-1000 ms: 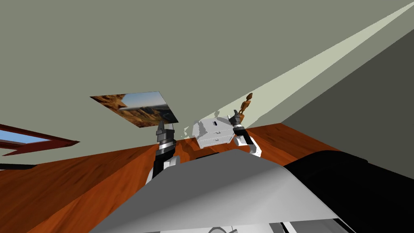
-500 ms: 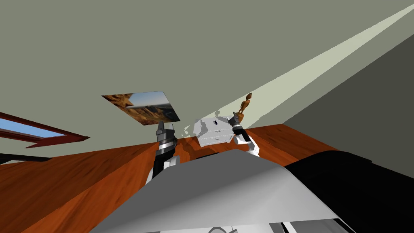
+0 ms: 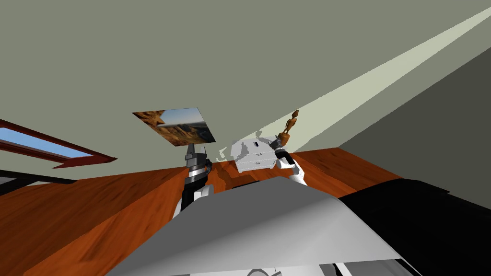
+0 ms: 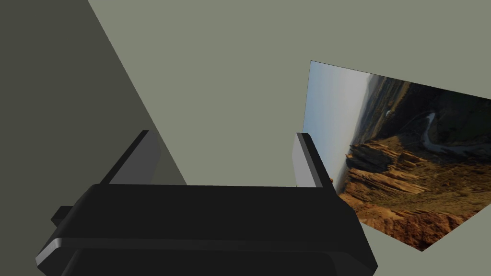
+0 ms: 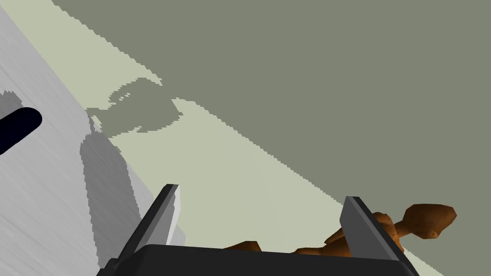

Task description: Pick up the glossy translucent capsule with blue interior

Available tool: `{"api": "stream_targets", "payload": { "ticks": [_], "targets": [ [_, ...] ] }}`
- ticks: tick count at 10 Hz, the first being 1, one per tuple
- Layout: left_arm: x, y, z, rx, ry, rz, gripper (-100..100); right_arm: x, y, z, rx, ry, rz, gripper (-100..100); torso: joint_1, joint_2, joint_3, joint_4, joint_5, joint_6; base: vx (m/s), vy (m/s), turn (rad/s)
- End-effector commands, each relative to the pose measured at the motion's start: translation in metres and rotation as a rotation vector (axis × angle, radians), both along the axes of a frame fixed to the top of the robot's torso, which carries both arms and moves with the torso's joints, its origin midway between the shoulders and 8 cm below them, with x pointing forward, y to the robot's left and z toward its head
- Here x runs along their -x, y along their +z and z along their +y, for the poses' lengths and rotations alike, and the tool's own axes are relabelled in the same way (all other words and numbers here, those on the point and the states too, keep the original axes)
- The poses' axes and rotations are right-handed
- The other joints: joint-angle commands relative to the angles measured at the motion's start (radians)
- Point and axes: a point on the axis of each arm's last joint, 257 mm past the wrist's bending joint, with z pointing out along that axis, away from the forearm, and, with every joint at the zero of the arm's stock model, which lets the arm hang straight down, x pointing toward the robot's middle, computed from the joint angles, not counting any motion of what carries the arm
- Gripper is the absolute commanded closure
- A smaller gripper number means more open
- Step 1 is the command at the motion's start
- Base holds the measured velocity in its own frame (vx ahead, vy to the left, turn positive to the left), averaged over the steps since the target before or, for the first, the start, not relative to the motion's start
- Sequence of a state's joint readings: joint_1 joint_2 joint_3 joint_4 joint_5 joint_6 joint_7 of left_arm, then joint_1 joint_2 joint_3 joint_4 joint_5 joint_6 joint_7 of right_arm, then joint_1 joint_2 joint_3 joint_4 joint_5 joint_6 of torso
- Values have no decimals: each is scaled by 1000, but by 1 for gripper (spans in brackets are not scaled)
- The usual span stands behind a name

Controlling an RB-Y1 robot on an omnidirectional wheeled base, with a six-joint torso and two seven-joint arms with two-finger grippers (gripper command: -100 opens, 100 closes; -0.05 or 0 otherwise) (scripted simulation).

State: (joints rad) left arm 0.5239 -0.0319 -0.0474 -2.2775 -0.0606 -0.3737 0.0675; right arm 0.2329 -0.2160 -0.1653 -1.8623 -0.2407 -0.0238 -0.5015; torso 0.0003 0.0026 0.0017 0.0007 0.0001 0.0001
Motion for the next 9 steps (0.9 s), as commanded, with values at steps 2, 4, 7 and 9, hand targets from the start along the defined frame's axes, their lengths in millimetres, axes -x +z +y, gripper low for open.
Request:
{"api": "stream_targets", "payload": {
  "ticks": [2, 4, 7, 9],
  "targets": [
    [0, 0, 0, 0, 0, 0, 0, -12, -31, -8, -112, -1, 77, -100, -1, -1, 0, 0, 0, 0, -39, 9, 41],
    [0, 0, 0, 0, 0, 0, 0, -19, -50, -11, -182, -2, 127, -100, -1, -1, 0, 0, 0, 0, -31, 12, 37],
    [0, 0, 0, 0, 0, 0, 0, -25, -79, -16, -264, -12, 199, -100, 0, -2, -1, 0, 0, 0, -16, 17, 28],
    [0, 0, 0, 0, 0, 0, 0, -31, -101, -19, -339, -19, 252, -100, 0, -3, -2, -1, 0, 0, -7, 16, 28]
  ]
}}
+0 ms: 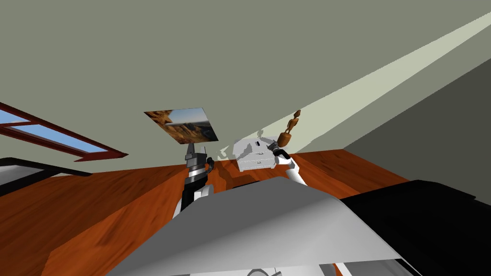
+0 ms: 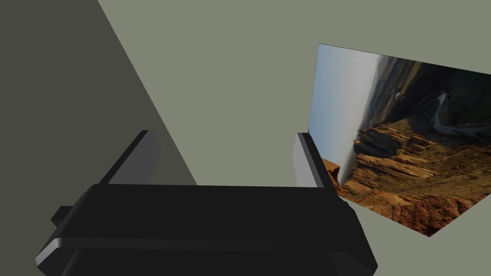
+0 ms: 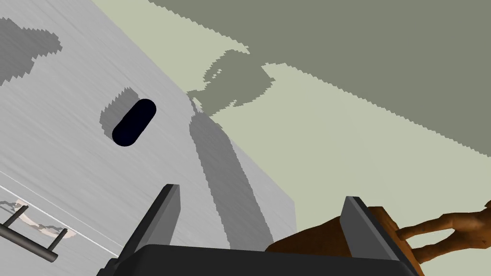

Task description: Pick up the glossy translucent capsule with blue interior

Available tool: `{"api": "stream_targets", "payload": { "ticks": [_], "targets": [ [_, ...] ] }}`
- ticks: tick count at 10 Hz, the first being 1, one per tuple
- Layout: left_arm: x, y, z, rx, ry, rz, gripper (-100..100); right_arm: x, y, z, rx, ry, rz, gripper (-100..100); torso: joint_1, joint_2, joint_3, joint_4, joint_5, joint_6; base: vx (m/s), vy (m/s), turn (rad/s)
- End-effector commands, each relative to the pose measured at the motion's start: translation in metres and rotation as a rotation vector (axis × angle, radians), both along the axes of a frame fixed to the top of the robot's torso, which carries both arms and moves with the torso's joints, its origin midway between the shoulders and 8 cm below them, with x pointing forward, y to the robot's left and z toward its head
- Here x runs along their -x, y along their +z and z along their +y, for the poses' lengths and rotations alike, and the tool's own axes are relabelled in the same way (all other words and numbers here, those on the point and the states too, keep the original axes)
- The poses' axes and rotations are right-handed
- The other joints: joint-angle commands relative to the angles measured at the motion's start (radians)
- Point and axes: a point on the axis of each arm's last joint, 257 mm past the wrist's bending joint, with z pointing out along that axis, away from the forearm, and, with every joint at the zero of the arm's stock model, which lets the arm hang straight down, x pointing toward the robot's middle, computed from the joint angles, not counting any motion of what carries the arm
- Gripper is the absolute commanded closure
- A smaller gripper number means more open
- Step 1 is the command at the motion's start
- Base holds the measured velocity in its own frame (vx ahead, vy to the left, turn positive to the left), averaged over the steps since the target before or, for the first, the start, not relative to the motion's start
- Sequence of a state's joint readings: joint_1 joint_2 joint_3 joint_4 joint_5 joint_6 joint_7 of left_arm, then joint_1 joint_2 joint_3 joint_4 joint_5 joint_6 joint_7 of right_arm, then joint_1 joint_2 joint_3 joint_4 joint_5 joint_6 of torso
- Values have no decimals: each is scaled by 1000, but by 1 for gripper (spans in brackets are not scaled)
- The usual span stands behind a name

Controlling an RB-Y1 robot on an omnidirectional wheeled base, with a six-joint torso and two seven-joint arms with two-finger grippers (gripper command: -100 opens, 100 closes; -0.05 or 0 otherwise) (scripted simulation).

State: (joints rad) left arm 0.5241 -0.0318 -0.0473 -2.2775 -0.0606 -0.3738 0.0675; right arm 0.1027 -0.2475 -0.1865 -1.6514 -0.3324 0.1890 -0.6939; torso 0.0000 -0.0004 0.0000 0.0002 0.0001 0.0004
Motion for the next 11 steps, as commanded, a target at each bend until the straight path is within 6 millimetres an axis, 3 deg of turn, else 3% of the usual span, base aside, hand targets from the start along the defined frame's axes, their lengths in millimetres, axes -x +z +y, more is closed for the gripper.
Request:
{"api": "stream_targets", "payload": {
  "ticks": [1, 11],
  "targets": [
    [0, 0, 0, 0, 0, 0, 0, -6, -19, 0, -84, -6, 51, -100, 0, 0, 0, 0, 0, 0, 3, 15, 29],
    [0, 0, 0, 0, 0, 0, 0, -19, -112, 5, -421, -70, 320, -100, 0, -3, -2, -1, 0, 0, 30, 12, 11]
  ]
}}
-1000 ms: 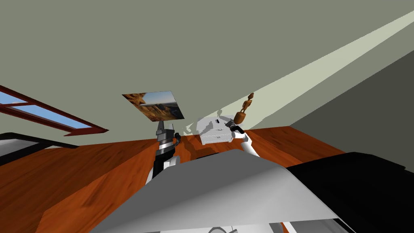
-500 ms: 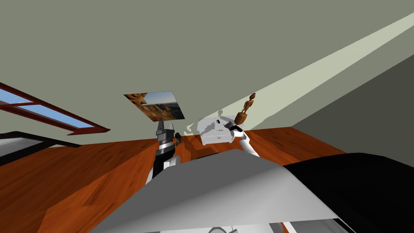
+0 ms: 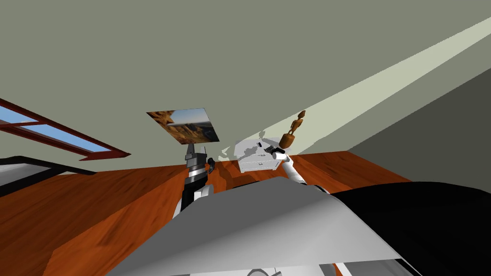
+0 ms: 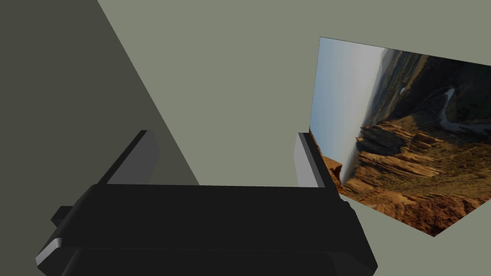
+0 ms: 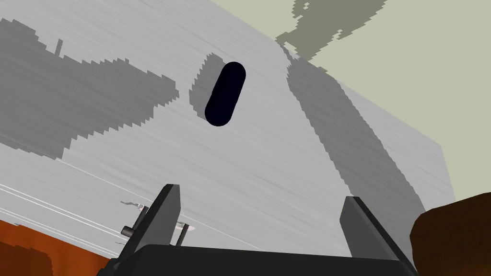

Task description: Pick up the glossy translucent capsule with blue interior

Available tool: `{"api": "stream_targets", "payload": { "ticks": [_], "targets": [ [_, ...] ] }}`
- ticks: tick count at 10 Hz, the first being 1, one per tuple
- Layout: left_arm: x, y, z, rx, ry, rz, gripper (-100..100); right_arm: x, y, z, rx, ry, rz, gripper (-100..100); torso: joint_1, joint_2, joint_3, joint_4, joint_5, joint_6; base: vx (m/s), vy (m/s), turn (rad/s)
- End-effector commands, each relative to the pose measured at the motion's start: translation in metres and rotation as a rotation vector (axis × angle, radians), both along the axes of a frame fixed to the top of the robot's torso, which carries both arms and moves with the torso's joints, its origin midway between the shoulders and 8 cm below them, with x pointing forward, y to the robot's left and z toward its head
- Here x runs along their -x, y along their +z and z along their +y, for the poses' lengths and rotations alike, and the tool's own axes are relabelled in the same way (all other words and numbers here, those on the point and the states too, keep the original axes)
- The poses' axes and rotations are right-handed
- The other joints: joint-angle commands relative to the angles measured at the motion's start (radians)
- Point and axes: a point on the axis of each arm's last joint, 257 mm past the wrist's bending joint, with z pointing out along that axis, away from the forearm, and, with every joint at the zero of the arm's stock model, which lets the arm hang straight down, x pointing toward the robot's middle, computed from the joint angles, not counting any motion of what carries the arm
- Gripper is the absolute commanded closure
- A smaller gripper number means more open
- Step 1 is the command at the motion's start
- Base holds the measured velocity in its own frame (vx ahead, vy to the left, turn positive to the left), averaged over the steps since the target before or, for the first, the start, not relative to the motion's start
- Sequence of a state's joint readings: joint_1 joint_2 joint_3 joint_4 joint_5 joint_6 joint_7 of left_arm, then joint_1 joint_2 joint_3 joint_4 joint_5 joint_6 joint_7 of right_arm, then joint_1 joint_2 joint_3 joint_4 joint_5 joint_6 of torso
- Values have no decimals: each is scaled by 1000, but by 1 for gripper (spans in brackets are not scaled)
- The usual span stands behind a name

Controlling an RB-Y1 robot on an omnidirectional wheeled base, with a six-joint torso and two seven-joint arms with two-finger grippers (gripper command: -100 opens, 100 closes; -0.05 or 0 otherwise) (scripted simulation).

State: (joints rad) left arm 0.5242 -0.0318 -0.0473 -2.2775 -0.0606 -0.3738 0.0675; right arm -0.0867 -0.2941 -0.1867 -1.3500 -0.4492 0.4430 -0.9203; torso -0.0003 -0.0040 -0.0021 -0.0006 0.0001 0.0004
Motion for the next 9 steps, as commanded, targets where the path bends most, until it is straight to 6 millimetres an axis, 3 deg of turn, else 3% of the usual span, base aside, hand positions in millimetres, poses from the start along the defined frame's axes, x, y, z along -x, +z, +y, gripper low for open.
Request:
{"api": "stream_targets", "payload": {
  "ticks": [1, 3, 4, 9],
  "targets": [
    [0, 0, 0, 0, 0, 0, 0, 3, -11, 0, -35, -9, 36, -100, 0, 0, 0, 0, 0, 0, 46, 1, 3],
    [0, 0, 0, 0, 0, 0, 0, -5, -24, 6, -135, -32, 99, -100, 0, -1, 0, 0, 0, 0, 92, 6, -10],
    [0, 0, 0, 0, 0, 0, 0, 2, -36, 6, -145, -39, 132, -100, 0, -4, -2, -1, 0, 0, 85, 6, 0],
    [0, 0, 0, 0, 0, 0, 0, 1, -59, 15, -279, -82, 253, -100, -1, -1, -1, 0, 0, 0, 68, 0, -14]
  ]
}}
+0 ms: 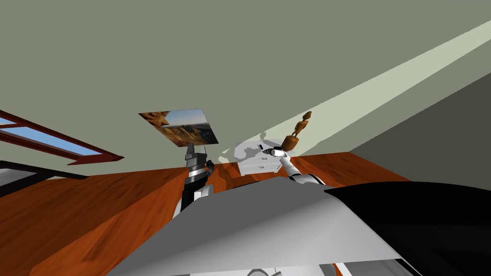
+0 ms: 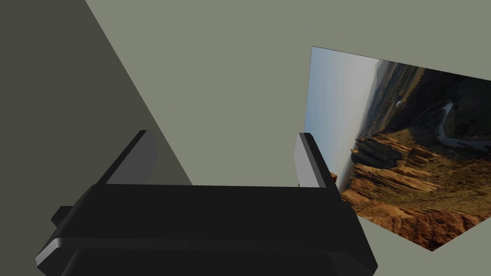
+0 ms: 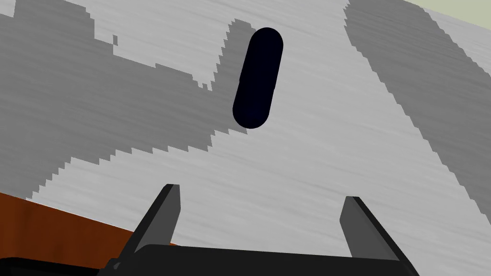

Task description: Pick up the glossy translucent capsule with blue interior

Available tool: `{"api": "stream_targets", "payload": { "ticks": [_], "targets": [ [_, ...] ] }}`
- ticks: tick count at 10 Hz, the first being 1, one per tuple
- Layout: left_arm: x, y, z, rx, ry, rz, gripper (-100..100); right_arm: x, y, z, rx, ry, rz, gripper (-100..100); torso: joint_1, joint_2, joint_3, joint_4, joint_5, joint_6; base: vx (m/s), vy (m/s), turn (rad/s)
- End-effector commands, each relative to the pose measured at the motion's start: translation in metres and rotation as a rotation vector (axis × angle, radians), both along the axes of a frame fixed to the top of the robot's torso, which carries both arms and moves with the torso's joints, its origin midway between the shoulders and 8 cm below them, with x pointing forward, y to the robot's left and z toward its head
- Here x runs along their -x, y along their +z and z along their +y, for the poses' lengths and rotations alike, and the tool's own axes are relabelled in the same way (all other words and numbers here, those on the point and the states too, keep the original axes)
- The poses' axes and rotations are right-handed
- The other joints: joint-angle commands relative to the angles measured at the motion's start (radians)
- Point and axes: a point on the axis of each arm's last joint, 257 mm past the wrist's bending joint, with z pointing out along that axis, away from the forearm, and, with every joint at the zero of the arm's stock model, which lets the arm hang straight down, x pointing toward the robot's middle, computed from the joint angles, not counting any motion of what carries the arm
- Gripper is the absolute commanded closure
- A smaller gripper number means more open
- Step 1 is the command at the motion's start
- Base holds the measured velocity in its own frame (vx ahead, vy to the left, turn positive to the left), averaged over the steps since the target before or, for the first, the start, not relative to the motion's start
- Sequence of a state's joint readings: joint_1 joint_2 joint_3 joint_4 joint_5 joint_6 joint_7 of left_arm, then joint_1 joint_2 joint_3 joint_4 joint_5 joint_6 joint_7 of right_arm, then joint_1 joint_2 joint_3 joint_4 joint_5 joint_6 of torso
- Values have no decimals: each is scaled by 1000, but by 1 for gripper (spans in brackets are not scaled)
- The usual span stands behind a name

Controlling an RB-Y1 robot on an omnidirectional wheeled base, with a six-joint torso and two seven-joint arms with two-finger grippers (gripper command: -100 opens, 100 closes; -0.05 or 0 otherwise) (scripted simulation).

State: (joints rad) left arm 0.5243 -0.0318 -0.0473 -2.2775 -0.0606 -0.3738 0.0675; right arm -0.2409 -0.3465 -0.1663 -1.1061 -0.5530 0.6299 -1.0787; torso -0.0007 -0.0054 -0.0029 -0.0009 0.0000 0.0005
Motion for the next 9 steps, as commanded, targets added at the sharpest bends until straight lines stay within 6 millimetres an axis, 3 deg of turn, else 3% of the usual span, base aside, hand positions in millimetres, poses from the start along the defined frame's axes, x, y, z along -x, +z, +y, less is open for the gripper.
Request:
{"api": "stream_targets", "payload": {
  "ticks": [1, 9],
  "targets": [
    [0, 0, 0, 0, 0, 0, 0, 2, -6, 1, -24, -11, 29, -100, 0, 0, 0, 0, 0, 0, 73, 9, -8],
    [0, 0, 0, 0, 0, 0, 0, 8, -29, 12, -188, -86, 218, -100, 0, -1, -1, 0, 0, 0, 106, 9, -22]
  ]
}}
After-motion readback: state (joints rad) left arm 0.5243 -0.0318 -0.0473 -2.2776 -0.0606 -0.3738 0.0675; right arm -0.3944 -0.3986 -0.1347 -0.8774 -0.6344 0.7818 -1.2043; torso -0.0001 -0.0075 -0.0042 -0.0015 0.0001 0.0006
